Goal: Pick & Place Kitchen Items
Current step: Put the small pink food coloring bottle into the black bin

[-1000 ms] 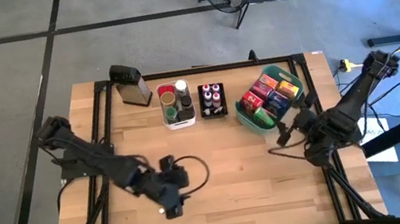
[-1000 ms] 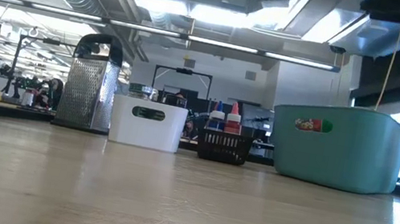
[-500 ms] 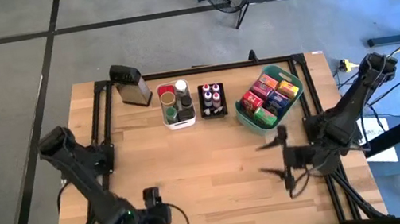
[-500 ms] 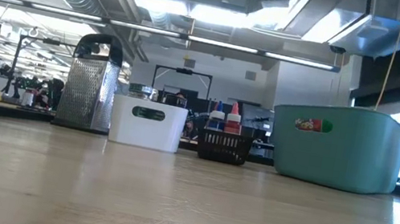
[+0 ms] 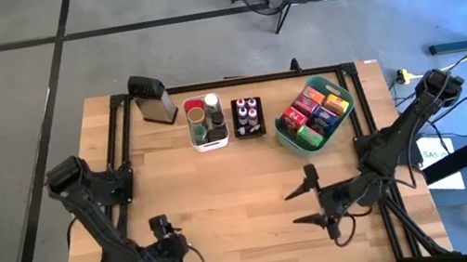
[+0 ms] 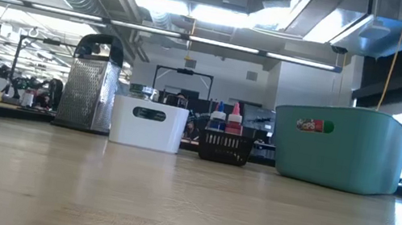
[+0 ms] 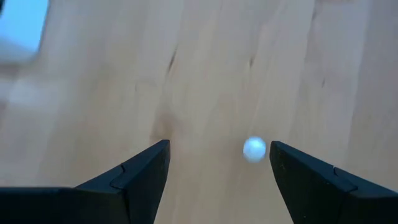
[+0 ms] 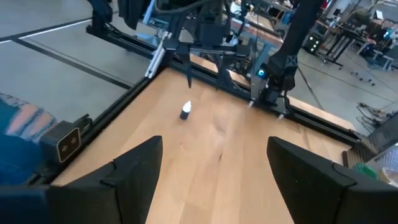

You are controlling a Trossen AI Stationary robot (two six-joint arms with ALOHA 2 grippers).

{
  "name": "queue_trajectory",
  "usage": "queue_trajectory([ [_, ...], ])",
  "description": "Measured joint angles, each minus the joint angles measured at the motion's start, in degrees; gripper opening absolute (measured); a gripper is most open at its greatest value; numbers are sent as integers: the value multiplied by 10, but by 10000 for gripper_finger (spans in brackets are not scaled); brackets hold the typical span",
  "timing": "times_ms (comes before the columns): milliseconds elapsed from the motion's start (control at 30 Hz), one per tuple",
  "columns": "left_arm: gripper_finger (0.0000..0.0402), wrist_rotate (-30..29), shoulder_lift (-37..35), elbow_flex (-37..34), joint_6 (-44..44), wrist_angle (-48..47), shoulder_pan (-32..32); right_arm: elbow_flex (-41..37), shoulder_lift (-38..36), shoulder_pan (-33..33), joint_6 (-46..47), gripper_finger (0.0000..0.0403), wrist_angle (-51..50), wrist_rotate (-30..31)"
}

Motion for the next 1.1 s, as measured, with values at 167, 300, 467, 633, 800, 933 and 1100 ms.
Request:
queue_trajectory([
  [167,271,7,0,-39,-37,48,-21,0,0,-16,14,293,-4,-33],
  [300,271,-1,0,-54,3,112,-31,0,0,-23,15,293,-4,-66],
  [467,271,-1,0,-58,9,119,-30,0,0,-27,15,293,-4,-70],
  [633,271,-30,1,-58,18,118,-29,0,0,-27,15,293,-4,-70],
  [800,271,-40,1,-71,6,135,-30,0,0,-27,17,293,-4,-70],
  [933,271,-24,1,-123,3,209,-30,0,0,-27,17,293,-6,-70],
  [1100,271,-34,1,-166,2,260,-33,0,0,-27,17,293,-13,-70],
])
